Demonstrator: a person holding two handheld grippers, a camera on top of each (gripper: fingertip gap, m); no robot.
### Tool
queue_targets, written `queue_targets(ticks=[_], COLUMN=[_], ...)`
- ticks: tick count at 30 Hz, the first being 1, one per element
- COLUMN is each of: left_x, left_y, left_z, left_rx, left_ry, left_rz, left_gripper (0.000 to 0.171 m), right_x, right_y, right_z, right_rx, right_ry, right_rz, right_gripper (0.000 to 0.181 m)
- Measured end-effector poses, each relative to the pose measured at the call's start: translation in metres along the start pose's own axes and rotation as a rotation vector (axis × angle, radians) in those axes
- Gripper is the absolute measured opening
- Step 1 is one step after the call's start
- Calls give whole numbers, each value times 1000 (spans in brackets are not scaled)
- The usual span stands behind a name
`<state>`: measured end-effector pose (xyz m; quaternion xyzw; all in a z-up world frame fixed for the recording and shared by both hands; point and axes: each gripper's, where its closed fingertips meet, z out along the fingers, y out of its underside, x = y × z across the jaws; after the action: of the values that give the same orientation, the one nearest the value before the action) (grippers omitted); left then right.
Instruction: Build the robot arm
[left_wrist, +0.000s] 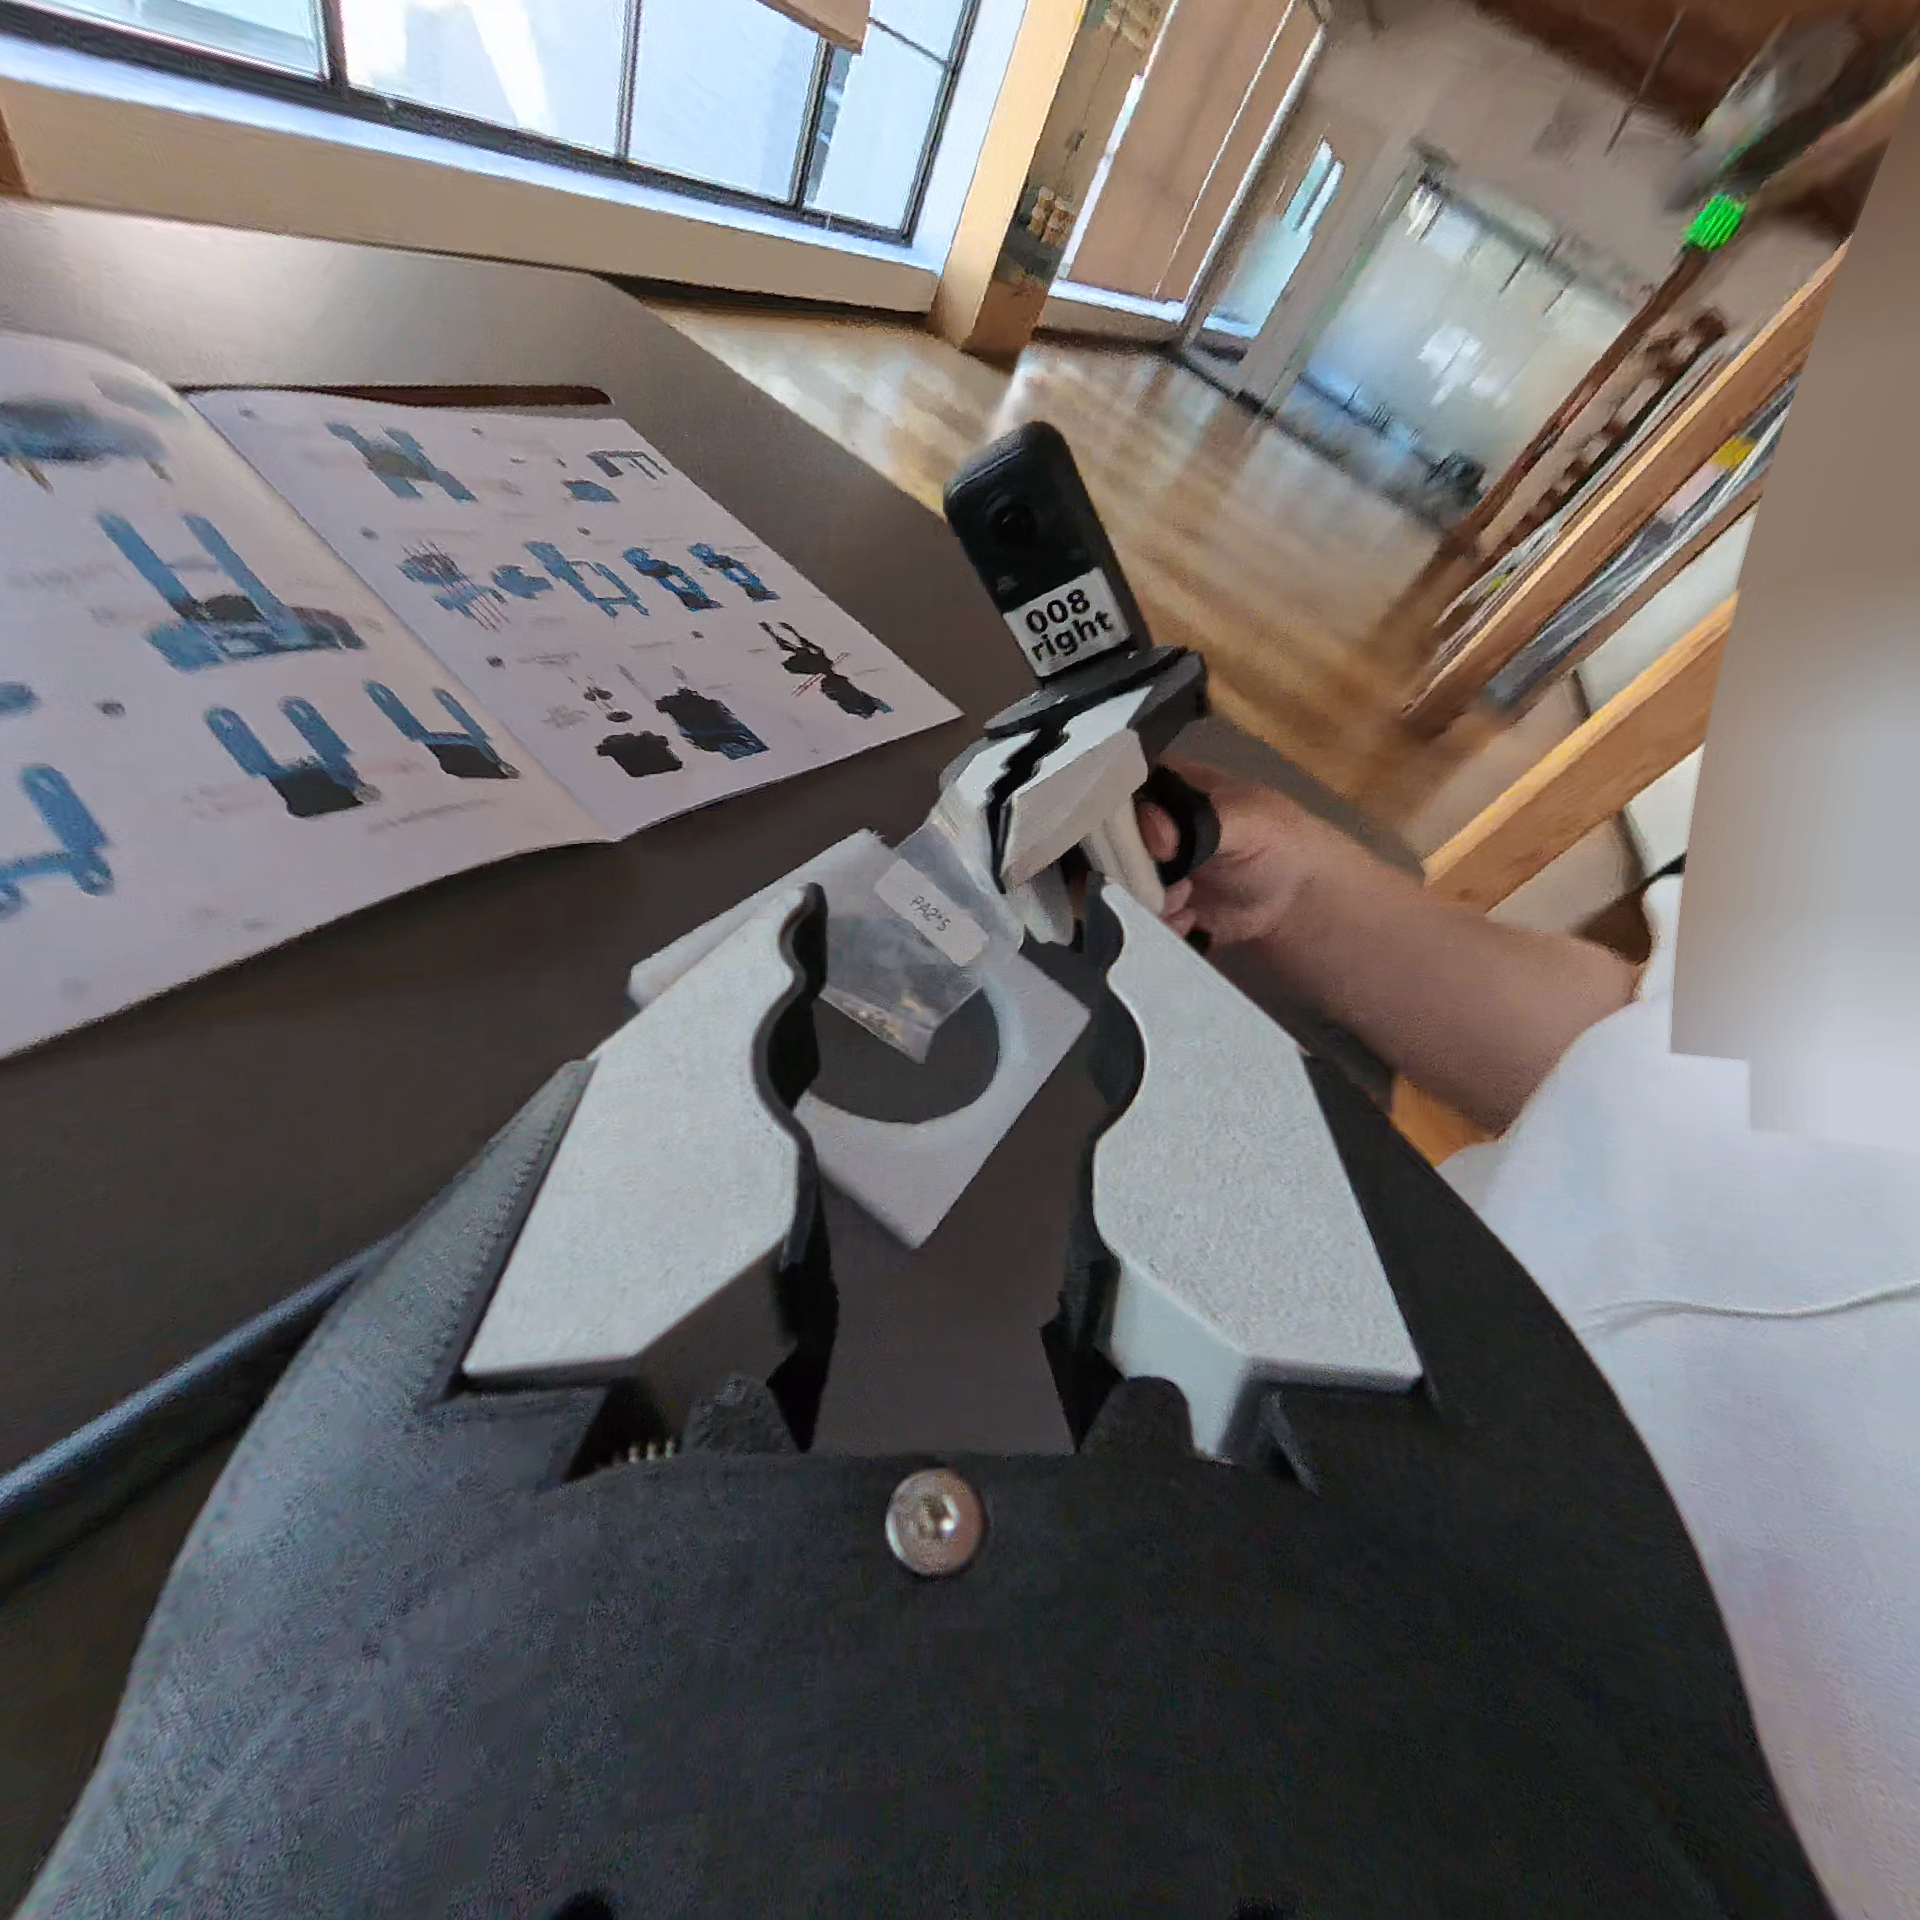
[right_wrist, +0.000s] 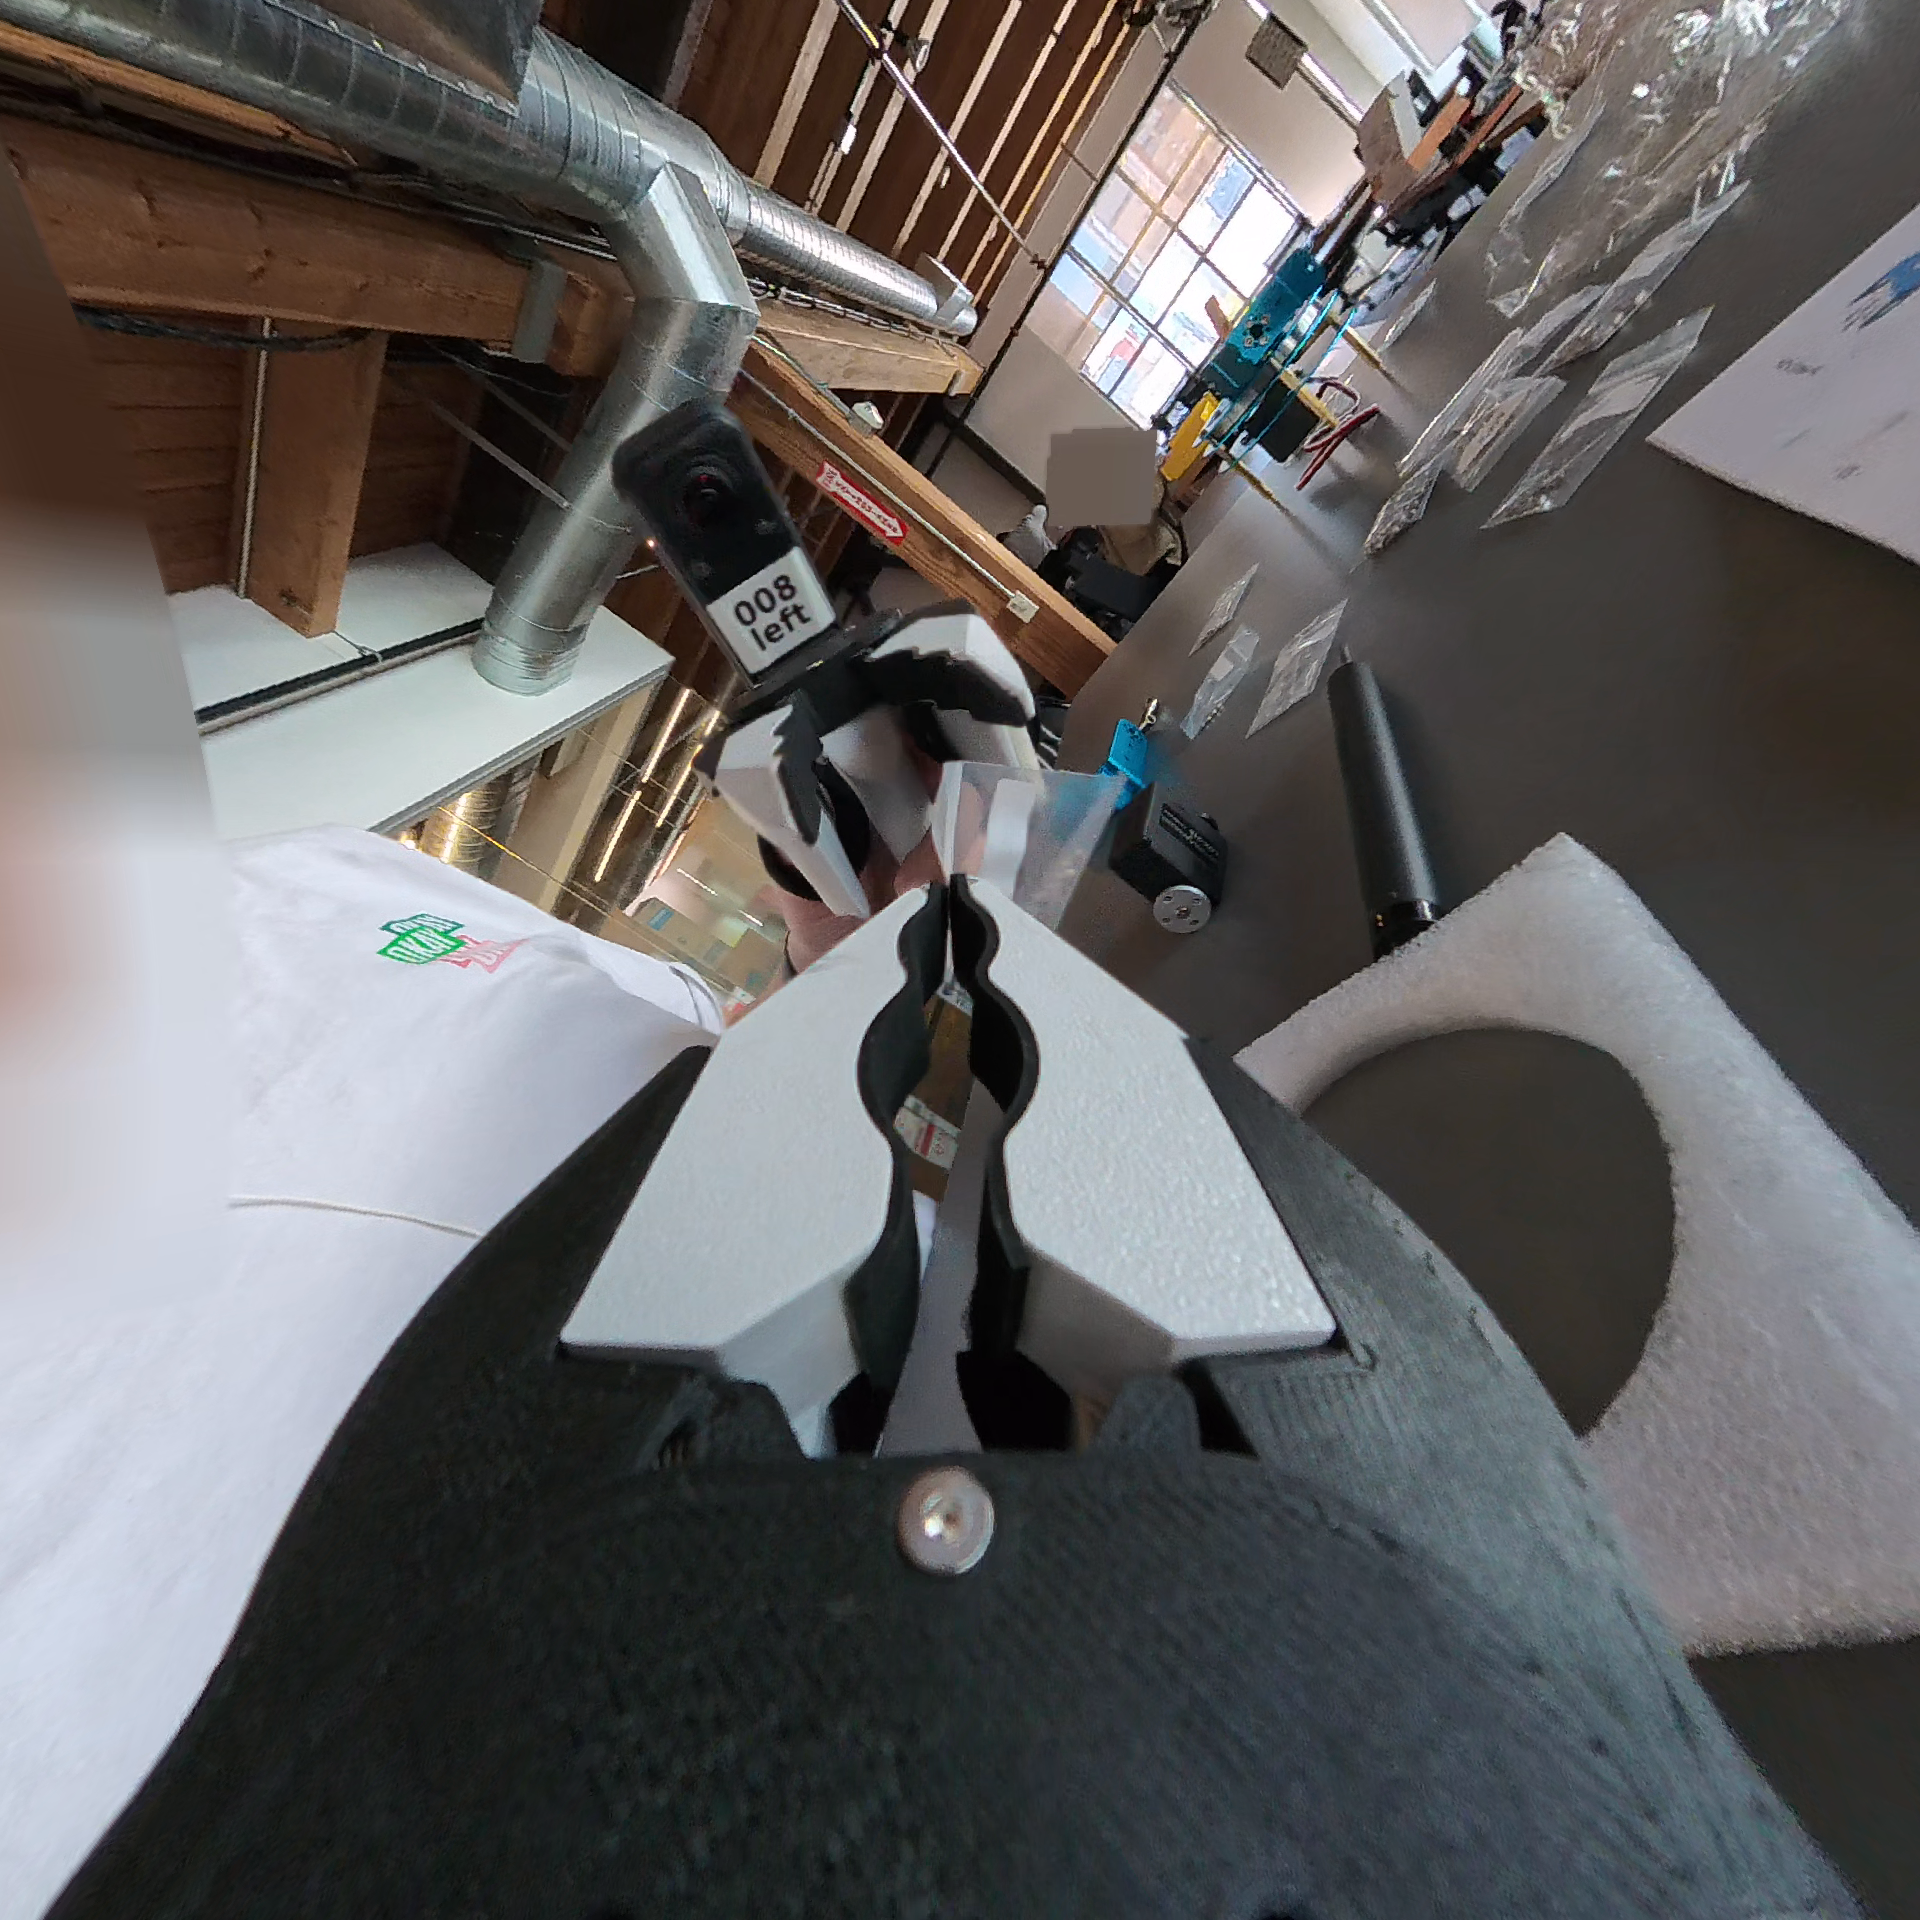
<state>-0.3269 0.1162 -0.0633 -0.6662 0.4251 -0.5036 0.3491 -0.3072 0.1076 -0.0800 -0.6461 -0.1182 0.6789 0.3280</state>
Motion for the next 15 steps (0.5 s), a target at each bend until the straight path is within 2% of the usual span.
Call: queue_targets(ticks=[4, 7, 9, 12, 13, 14, 15], left_x=[7, 3, -1, 21, 29, 32, 32], left_y=[5, 7, 6, -4, -9, -13, -14], left_z=[4, 0, -6, -17, -22, -26, -27], left_rx=[-67, -75, -27, 105, 149, 183, 204], left_ry=[-37, -71, -44, 251, 371, 448, 481], left_rz=[171, 190, 81, -206, -298, -379, -432], left_gripper=[60, 60, 54, 38, 27, 20, 20], right_x=[-4, -19, -37, -56, -57, -59, -62], right_y=[1, -3, -8, -8, -7, -7, -7], right_z=[0, -3, -6, -6, -4, -2, 1], right_rx=[-2, 9, 24, -1, -18, -28, -33], right_ry=[-49, -134, -231, -307, -294, -281, -282], right_rz=[56, 65, 57, 15, 0, -8, -13], right_gripper=[0, 0, 0, 0, 0, 0, 0])
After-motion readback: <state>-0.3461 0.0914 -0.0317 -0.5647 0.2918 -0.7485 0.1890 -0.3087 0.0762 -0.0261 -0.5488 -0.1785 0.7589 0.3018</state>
